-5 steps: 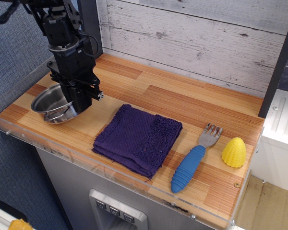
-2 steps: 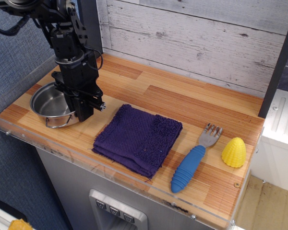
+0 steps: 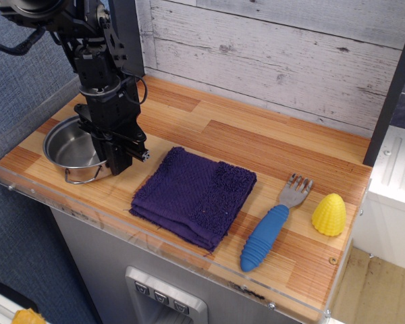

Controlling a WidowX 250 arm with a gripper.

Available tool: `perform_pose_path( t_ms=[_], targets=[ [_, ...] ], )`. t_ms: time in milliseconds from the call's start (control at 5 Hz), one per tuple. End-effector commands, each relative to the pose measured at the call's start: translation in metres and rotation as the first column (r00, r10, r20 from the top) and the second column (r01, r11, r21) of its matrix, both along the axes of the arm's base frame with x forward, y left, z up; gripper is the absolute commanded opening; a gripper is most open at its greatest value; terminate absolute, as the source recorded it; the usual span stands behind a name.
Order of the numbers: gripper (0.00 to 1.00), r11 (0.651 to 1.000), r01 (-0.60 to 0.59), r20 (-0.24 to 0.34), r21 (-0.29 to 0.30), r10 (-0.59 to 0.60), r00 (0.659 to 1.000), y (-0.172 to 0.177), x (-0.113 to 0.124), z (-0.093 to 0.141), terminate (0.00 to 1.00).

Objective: Move the pan to front end of the table

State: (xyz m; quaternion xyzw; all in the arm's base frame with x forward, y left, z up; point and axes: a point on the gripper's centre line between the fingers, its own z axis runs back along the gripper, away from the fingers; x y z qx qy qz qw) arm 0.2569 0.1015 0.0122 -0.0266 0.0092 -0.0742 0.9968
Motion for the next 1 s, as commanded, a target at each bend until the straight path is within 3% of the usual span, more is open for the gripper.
perform_pose_path(
  t_ms=[0, 200, 600, 800],
  targets=[
    [1.0, 1.0, -0.02, -0.015, -0.022, 0.02, 1.0, -0.001, -0.003, 0.008, 0.0],
    [1.0, 0.998, -0.033, 0.013, -0.047, 0.033, 0.999, 0.0, -0.001, 0.027, 0.0],
    [1.0, 0.995, -0.053, 0.136, -0.082, 0.064, 0.989, 0.008, 0.0, 0.09, 0.0],
    [1.0, 0.998, -0.059, 0.215, -0.016, 0.061, 0.975, 0.01, 0.0, 0.115, 0.0]
  ],
)
